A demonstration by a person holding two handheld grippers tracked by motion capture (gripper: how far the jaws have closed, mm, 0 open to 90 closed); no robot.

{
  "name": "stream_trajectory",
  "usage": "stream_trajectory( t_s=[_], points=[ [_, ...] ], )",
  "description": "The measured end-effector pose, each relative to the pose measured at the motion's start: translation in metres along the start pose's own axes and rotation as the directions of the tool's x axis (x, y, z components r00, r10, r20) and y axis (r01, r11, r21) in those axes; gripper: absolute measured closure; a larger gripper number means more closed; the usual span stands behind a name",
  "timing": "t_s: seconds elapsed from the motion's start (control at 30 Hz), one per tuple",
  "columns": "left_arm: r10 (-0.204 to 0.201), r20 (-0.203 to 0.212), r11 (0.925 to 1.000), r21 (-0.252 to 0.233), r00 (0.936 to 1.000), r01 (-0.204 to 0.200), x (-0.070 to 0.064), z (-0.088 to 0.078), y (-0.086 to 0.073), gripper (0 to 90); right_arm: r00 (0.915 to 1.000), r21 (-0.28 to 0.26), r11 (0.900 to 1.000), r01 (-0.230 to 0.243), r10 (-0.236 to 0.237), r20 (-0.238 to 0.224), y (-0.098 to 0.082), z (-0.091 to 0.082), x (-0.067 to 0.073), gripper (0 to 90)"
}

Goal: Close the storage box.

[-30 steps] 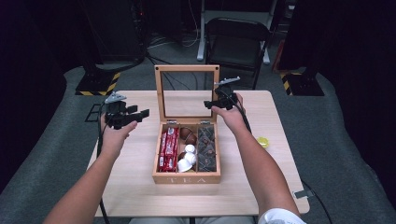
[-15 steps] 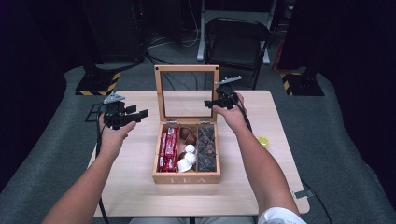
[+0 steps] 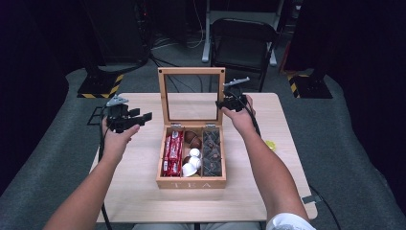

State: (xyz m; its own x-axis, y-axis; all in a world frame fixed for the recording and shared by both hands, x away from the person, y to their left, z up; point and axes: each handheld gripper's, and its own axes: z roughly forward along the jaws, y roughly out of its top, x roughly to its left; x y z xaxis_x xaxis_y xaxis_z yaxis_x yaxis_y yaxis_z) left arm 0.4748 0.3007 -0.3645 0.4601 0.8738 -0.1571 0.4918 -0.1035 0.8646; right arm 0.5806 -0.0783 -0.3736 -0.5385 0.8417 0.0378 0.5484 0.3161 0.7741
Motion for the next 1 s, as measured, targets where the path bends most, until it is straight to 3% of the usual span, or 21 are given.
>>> stream_trajectory(
  t_s=[0.27, 0.67, 0.9, 0.93, 1.0],
  points=[
    [0.000, 0.000, 1.0000, -0.001, 1.0000, 0.000, 0.000, 0.000, 0.000, 39.2, 1.0000, 0.002, 1.000, -0.008, 0.008, -0.005, 0.000, -0.001, 0.000, 63.6],
    [0.000, 0.004, 1.0000, -0.001, 1.0000, 0.000, -0.002, 0.002, 0.003, 39.6, 0.9994, -0.025, 0.999, 0.031, -0.031, -0.014, -0.007, -0.011, 0.003, 64.8],
    [0.001, 0.012, 1.0000, -0.009, 0.9999, -0.001, -0.008, 0.009, 0.008, 40.5, 0.9984, -0.055, 0.997, 0.056, -0.056, 0.004, -0.015, -0.020, 0.010, 65.4],
    [0.006, 0.014, 1.0000, -0.002, 0.9999, -0.006, -0.009, 0.010, 0.010, 40.9, 0.9992, -0.055, 0.998, 0.041, -0.041, 0.003, -0.017, -0.021, 0.013, 65.4],
    [0.008, 0.016, 1.0000, -0.005, 0.9998, -0.008, -0.011, 0.012, 0.011, 40.9, 0.9981, -0.064, 0.996, 0.062, -0.062, 0.009, -0.019, -0.024, 0.015, 65.4]
  ],
)
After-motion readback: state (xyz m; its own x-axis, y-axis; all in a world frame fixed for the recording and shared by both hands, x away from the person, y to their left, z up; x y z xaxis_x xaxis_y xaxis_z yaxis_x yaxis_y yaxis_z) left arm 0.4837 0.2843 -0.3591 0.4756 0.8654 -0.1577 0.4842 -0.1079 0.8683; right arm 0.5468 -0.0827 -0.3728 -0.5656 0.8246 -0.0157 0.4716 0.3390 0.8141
